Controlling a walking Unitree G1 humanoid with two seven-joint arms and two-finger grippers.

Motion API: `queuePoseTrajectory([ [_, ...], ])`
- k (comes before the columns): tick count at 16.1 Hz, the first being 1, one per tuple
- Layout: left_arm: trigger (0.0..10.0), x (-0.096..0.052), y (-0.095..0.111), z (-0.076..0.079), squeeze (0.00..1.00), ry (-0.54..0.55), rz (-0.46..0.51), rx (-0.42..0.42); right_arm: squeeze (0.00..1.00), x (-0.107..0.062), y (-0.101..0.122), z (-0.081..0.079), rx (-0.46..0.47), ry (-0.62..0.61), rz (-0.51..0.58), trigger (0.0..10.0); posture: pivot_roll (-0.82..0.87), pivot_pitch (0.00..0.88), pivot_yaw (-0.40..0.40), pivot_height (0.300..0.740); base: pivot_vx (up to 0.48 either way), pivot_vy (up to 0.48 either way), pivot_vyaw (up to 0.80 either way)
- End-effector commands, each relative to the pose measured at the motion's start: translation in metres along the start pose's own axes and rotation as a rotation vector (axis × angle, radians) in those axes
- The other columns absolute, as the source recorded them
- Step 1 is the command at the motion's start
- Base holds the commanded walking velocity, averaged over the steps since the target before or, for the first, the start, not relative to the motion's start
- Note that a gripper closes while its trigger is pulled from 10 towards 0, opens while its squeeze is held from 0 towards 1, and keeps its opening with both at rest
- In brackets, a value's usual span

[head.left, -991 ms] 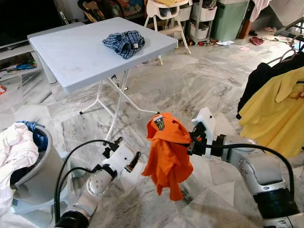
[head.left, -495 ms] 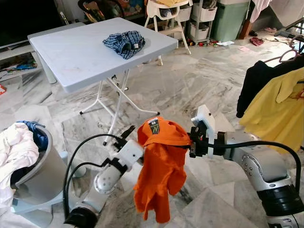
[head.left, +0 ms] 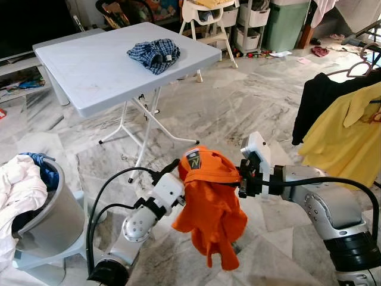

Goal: Hang hanger

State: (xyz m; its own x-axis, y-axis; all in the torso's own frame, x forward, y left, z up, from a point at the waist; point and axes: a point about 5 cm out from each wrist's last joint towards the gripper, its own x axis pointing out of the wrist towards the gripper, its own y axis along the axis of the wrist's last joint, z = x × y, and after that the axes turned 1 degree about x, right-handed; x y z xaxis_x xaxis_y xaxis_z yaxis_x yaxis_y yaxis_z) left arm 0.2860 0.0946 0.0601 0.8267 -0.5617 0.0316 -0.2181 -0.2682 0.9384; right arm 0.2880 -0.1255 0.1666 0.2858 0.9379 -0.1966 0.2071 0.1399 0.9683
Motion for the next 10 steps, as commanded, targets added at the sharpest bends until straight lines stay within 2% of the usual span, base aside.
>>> queuePoseTrajectory([
  [1, 0.0, -0.001, -0.005, -0.011, 0.0, 0.044, -0.037, -0.02, 0.0, 0.002, 0.009, -0.003, -0.043, 0.02, 0.013, 0.0, -0.14, 0.0, 0.047, 0.74, 0.0, 0.0, 0.0],
  [3, 0.0, -0.001, -0.01, -0.025, 0.0, 0.104, -0.065, -0.045, 0.0, 0.0, 0.01, -0.003, -0.045, 0.018, 0.012, 0.0, -0.14, 0.0, 0.044, 0.74, 0.0, 0.0, 0.0],
  [6, 0.0, 0.004, -0.003, -0.035, 0.0, 0.149, -0.028, -0.102, 0.0, -0.001, 0.007, -0.002, -0.043, 0.009, 0.003, 0.0, -0.14, 0.0, 0.045, 0.74, 0.0, 0.0, 0.0],
  [10, 0.0, 0.009, 0.003, -0.029, 0.0, 0.121, 0.019, -0.151, 0.0, -0.001, 0.007, -0.001, -0.043, 0.006, -0.002, 0.0, -0.15, 0.0, 0.046, 0.74, 0.0, 0.0, 0.0],
])
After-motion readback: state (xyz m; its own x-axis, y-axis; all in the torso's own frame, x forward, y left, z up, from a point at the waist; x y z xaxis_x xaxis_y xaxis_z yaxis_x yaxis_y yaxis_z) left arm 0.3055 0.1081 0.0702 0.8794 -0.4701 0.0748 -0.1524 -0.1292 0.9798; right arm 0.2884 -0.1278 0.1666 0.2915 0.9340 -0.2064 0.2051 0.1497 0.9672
